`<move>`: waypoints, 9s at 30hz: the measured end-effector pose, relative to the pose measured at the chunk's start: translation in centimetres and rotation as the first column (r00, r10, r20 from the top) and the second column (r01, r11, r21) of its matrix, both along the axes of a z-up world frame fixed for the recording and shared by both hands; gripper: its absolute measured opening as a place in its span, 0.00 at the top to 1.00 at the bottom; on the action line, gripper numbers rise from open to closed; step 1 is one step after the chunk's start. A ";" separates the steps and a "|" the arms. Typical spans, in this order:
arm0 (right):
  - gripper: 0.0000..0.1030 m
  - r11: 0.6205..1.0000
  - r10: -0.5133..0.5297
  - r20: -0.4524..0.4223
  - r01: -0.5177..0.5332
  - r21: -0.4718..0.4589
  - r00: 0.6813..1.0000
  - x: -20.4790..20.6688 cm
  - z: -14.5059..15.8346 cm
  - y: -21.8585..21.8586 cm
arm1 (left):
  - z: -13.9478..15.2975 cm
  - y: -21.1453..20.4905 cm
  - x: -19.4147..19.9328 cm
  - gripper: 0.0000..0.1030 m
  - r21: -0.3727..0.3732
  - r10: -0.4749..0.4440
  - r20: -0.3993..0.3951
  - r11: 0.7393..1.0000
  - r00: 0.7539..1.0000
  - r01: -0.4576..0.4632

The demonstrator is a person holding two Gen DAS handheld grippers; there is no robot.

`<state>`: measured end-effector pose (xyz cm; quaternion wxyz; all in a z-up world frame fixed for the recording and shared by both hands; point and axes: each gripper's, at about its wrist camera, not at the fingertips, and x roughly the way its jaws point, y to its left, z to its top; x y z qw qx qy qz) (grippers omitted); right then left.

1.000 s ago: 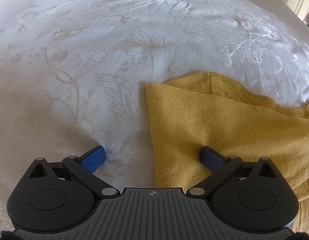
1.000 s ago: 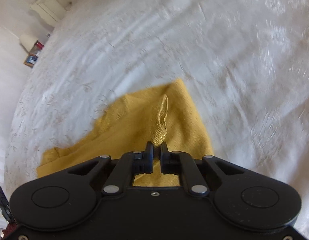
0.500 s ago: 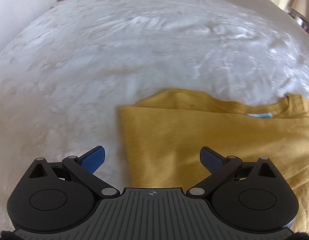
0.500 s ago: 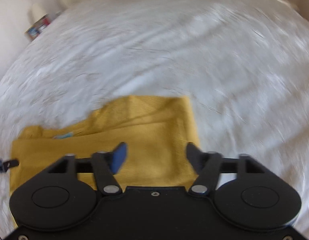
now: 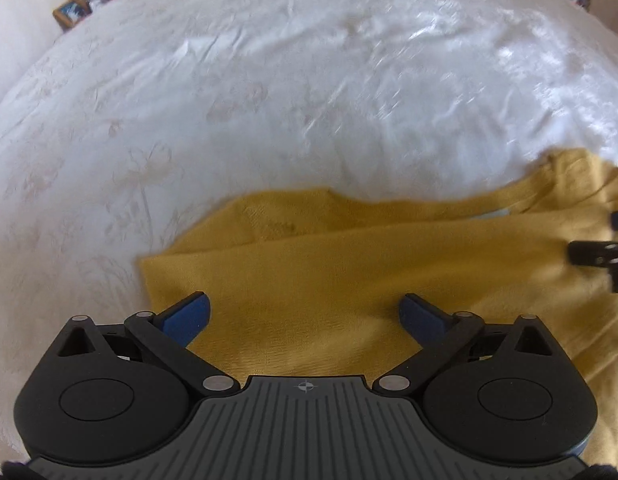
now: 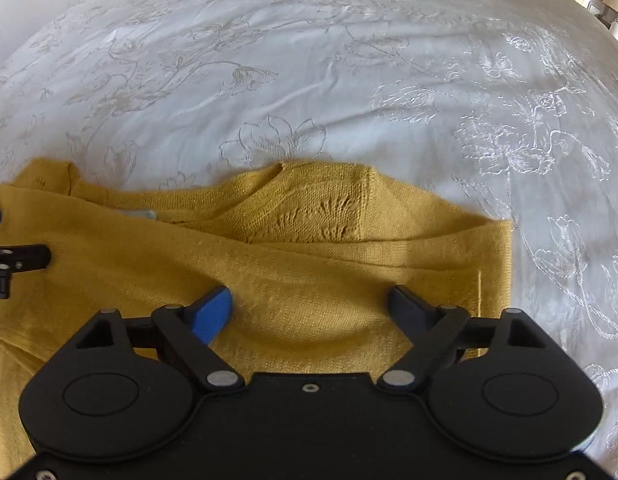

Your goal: Fold small clothes

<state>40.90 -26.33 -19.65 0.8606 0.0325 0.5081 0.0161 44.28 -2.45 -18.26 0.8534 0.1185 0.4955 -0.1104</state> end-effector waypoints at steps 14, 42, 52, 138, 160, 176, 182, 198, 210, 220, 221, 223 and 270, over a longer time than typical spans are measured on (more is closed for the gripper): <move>0.15 0.983 -0.152 0.079 0.143 0.111 0.985 -6.3 4.3 -3.1 | -1.7 -4.5 -0.1 0.00 -0.035 -0.051 -0.081 0.998 0.995 0.048; 0.01 0.931 0.021 -0.293 0.088 0.353 0.956 -30.3 0.6 -6.3 | 0.0 8.8 -26.1 0.00 -0.139 0.144 -0.243 0.974 0.959 -0.181; 0.00 0.928 0.063 -0.298 0.053 0.368 0.952 -30.6 -1.3 -5.4 | -2.5 9.4 -29.2 0.00 -0.179 0.151 -0.284 0.962 0.947 -0.207; 0.73 0.857 -0.211 -0.064 0.216 0.468 0.975 -3.2 2.5 -10.7 | 1.6 11.4 -1.7 0.49 -0.454 0.304 -0.123 0.829 0.945 -0.326; 0.07 0.985 0.161 0.043 -0.158 -0.069 0.986 -8.9 2.8 -1.1 | 0.7 4.5 -9.1 0.05 -0.109 0.028 -0.034 0.994 0.999 -0.031; 0.07 0.994 -0.010 0.122 0.023 -0.110 0.993 1.4 3.8 -6.2 | 2.4 6.7 3.2 0.05 -0.175 0.170 0.051 0.972 0.984 -0.158; 0.07 0.995 -0.093 0.156 0.098 -0.030 0.983 0.6 5.1 -8.1 | 4.1 8.2 3.8 0.05 -0.170 0.230 0.095 0.962 0.968 -0.212; 0.07 0.996 0.044 0.106 -0.051 0.067 0.993 -6.1 4.2 -2.4 | 1.8 7.6 -1.2 0.05 -0.130 0.183 0.023 0.975 0.983 -0.178; 0.07 0.996 0.023 0.081 -0.029 0.082 0.996 -6.7 3.8 -2.1 | 1.2 7.0 2.4 0.77 -0.022 0.193 0.031 0.981 0.981 -0.193; 0.07 0.995 0.016 0.073 -0.023 0.092 0.997 -6.6 3.6 -2.4 | 0.1 6.6 2.9 0.69 -0.048 0.155 -0.005 0.987 0.988 -0.155; 0.07 0.995 0.015 0.072 -0.022 0.093 0.997 -6.6 3.6 -2.4 | 0.1 6.6 3.0 0.70 -0.057 0.149 -0.011 0.987 0.989 -0.149; 0.07 0.995 0.012 0.072 -0.018 0.096 0.997 -6.7 3.6 -2.4 | 0.3 6.7 2.8 0.77 -0.082 0.125 0.006 0.989 0.992 -0.124; 0.01 0.839 -0.251 -0.125 0.280 0.467 0.960 -10.7 1.0 -11.2 | 3.8 5.7 -9.3 0.04 -0.156 0.181 -0.098 0.968 0.979 -0.195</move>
